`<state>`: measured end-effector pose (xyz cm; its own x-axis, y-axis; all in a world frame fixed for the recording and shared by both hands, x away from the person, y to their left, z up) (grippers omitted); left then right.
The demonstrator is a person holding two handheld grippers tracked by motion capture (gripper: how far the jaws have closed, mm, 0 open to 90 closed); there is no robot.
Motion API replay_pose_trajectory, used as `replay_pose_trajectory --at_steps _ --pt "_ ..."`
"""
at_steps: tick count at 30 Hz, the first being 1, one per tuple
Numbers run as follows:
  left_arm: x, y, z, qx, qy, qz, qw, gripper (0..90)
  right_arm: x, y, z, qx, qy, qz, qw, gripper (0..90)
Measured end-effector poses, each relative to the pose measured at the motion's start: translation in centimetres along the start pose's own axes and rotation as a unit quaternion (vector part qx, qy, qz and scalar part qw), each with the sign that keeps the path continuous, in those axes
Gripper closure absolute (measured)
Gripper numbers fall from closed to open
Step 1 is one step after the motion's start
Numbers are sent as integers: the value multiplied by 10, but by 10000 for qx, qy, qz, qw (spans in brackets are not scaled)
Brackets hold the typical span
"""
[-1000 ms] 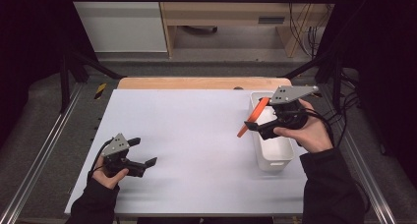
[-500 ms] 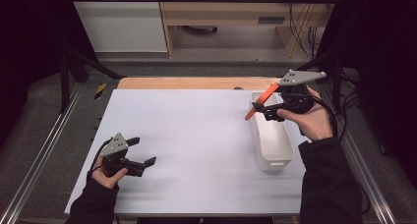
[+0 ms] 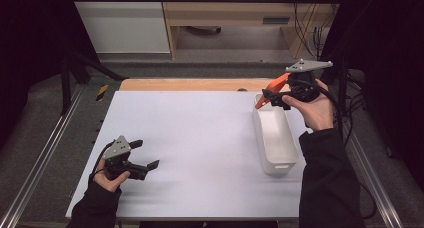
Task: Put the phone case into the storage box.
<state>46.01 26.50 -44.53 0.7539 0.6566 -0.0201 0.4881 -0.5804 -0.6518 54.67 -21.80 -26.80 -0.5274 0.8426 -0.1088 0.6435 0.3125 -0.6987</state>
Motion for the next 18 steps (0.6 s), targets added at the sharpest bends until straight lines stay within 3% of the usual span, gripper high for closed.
replay_pose_trajectory --at_steps 18 --pt "0 1 0 11 29 1 10000 16 -20 26 -10 61 630 435 9970 156"
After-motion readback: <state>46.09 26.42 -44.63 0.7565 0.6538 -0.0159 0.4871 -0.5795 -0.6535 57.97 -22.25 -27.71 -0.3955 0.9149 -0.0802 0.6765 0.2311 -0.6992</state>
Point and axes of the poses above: each handheld gripper's, and its own axes: y roughly forward along the jaws, z roughly out of its underside, x roughly to its left, the point moved 1 cm from there along y, roughly forward along the jaws, and after that the axes turned 14 degrees about x, right-handed, at the moved point
